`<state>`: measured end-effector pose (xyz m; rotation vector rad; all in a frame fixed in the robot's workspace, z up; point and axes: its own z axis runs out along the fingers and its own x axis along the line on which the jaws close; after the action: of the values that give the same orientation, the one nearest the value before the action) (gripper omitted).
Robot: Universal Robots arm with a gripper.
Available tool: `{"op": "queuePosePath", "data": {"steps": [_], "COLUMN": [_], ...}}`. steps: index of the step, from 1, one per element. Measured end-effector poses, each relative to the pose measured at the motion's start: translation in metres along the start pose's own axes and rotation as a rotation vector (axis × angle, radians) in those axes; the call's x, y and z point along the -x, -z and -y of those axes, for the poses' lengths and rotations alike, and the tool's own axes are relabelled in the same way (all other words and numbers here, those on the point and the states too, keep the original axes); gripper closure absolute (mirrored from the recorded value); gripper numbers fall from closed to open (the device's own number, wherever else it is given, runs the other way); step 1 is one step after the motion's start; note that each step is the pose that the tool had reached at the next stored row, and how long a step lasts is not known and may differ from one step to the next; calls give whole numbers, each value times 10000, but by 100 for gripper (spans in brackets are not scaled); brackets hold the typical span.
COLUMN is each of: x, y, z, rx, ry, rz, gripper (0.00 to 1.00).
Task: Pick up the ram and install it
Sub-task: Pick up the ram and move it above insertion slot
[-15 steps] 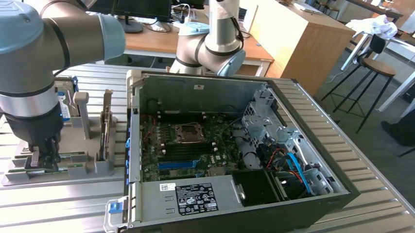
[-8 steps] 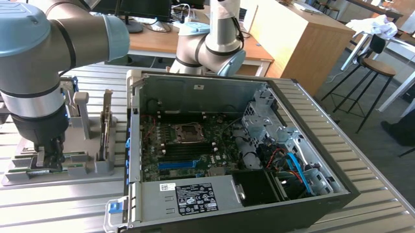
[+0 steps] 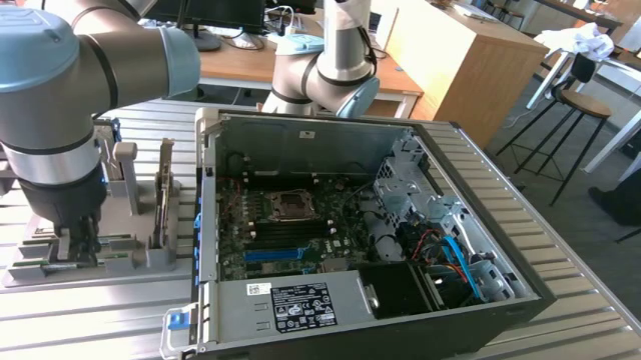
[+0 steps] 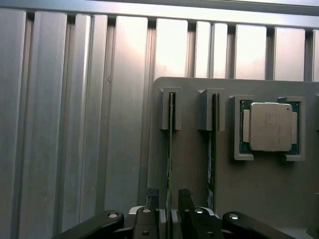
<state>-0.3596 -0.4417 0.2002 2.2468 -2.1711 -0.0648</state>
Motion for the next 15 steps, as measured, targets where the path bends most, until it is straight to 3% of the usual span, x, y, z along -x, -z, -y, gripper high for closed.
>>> {"op": "queuePosePath", "data": {"steps": [15], "x": [17], "y": [-35], "z": [2], "rx": [0], "ry": [-1], "rz": [4], "gripper": [70]}}
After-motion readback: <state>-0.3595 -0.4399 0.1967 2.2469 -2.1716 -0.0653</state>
